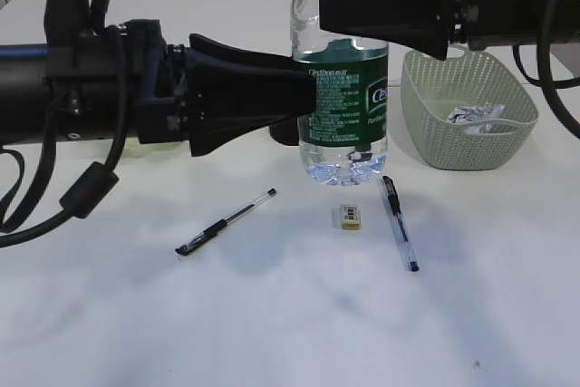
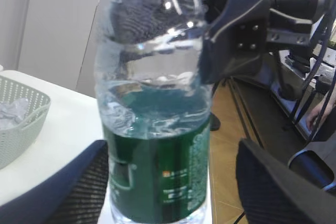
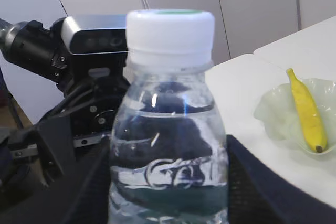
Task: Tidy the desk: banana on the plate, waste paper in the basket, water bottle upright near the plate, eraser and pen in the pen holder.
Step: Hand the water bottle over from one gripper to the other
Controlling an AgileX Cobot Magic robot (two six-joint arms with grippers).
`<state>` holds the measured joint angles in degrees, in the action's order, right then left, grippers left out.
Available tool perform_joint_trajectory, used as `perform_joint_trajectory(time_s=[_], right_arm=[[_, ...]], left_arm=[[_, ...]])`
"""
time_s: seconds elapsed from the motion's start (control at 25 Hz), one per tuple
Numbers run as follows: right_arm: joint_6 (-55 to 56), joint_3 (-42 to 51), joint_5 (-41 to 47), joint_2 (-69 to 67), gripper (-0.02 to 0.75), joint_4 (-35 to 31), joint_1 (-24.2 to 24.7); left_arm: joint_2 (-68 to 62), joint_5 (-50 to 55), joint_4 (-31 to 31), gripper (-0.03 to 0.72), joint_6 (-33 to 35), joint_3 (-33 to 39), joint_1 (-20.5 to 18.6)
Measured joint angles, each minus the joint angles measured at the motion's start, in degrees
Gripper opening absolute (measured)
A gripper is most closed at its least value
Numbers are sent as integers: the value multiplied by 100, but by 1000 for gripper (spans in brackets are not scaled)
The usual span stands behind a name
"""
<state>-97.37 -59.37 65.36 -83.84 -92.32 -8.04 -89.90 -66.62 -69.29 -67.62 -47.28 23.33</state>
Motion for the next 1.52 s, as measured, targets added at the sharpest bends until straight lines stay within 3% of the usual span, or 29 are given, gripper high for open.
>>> perform_joint_trajectory(time_s=[0.48, 1.16, 1.52], right_arm=[[-24, 0, -15, 0, 430, 0, 0], [-44, 0, 9, 0, 430, 9, 0], [-44, 0, 9, 0, 430, 9, 0]], left_arm=[[-607, -84, -180, 581, -529, -825, 77], [-1065, -90, -238, 581, -707, -1185, 504], [-1065, -90, -172, 468, -707, -1185, 504]])
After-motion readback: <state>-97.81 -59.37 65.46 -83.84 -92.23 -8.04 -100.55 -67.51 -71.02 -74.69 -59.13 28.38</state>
